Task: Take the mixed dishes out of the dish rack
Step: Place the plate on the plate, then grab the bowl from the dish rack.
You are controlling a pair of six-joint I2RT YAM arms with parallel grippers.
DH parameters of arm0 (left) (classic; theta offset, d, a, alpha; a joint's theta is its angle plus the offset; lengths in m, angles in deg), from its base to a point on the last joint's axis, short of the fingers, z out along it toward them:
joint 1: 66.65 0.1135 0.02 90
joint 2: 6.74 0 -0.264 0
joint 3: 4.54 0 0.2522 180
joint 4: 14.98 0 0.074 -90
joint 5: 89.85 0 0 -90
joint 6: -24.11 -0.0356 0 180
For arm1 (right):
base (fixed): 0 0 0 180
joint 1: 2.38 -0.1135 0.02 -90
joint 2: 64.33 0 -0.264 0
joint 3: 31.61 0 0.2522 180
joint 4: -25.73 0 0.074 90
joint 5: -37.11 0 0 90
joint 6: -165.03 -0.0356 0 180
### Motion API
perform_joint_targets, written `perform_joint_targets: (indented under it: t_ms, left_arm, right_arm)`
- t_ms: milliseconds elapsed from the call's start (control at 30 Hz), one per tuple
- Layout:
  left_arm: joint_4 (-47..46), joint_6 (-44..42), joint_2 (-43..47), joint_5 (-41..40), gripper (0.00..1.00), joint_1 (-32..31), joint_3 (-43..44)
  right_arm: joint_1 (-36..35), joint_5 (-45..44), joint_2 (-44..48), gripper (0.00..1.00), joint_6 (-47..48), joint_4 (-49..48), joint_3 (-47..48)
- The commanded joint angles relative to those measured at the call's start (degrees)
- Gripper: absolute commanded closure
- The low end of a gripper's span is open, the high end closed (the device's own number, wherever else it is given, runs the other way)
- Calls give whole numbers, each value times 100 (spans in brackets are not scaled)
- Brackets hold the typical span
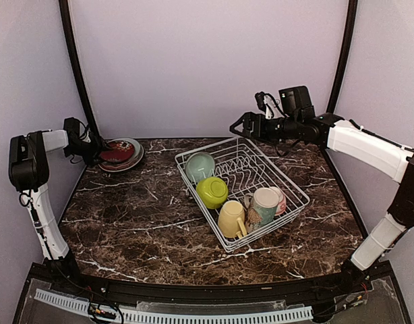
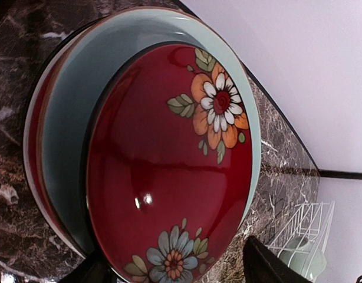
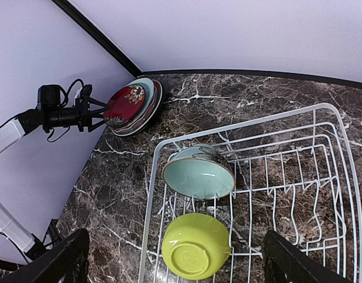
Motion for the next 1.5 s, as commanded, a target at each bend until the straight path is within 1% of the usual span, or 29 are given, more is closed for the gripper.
perform_joint_targets:
  t_ms: [0,33,100,167,300,367,467,567,667,800,933,1033,1133,1233,1467]
  left_arm:
    - [452,-356,410,-446,24,18,231]
    - [485,-383,441,-544,15,20,252]
    - [525,-458,500,-624,6,20,262]
    - [619,-517,551,-714,3,18,323]
    - [763,-617,731,-852,1,17,439]
    - [766,-647,886,-944,1,13,432]
    - [734,-672,1114,-924,1,9,377]
    - [432,-670,1373,-798,1,-82,206]
    - [252,-692,1548,-712,1,-269,73]
    - [-48,-549,1777,-382,1,-508,-11]
    - [-200,-761,2090,-679,1,-906,-202]
    - [-292,-616,2050,-445,1,-960,-222]
    - [-369,-512,2061,-351,2,-966,-246]
    - [-488,-456,2119,-326,2,-982,-346]
    - [-577,-337,2120,-195,2,-989,-365]
  right_arm:
    - [32,-82,111,1,67,63,13]
    - [32,-81,102,1,101,85,13]
    - [32,-91,89,1,179,93,-14]
    - [30,-78,83,1,250,22,-101]
    - [8,5,-52,1,458,-164,-179]
    - [-60,-22,-202,1,614,-52,16]
    - [-247,-221,-506,1,947,376,471]
    - [-511,-560,-858,1,1379,1002,983]
    - [-736,-891,-1150,1,1985,1196,1202]
    - [-765,-1234,-1571,1,2660,1208,1404]
    - [-760,-1390,-1971,1,3691,1057,1656]
    - [-775,-1476,-2328,2,4250,1027,1971]
    - [-768,-1593,-2491,6,4777,583,1884]
    - [-775,-1601,-2686,15,5226,201,1864]
    - [-785,-1472,-3072,28,5756,-447,1923]
